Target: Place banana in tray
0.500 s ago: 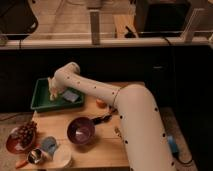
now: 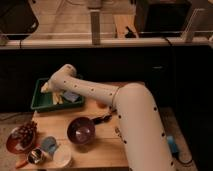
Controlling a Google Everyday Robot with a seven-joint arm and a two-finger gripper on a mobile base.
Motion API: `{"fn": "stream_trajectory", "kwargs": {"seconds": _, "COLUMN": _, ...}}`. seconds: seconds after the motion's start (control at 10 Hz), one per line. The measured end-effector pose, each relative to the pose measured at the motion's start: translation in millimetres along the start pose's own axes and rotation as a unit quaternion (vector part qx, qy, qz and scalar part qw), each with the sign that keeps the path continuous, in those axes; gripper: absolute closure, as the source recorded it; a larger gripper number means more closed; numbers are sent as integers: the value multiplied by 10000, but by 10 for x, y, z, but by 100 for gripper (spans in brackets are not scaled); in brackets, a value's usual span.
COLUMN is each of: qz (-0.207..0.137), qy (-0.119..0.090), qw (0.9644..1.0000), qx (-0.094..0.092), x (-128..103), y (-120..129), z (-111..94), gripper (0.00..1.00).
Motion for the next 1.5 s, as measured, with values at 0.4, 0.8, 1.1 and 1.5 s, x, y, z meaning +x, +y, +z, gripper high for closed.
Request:
{"fn": "stream_trajectory", "kwargs": {"seconds": 0.4, "qz": 122, "qy": -98, "qw": 9969, "qx": 767, "x": 35, "y": 37, "z": -51, "gripper": 20}}
{"fn": "stream_trajectory", "kwargs": {"seconds": 0.8, "qz": 119, "qy": -106, "qw": 9969, "qx": 765, "x": 27, "y": 27, "z": -44, "gripper": 20}}
{"fn": "stream_trajectory", "kwargs": {"seconds": 1.1, "qz": 116, "qy": -111, "qw": 9969, "qx": 766, "x": 21, "y": 19, "z": -40, "gripper": 20}}
{"fn": "stream_trajectory", "kwargs": {"seconds": 1.5, "qz": 119, "qy": -109, "qw": 9969, "qx": 765, "x": 23, "y": 24, "z": -42, "gripper": 20}}
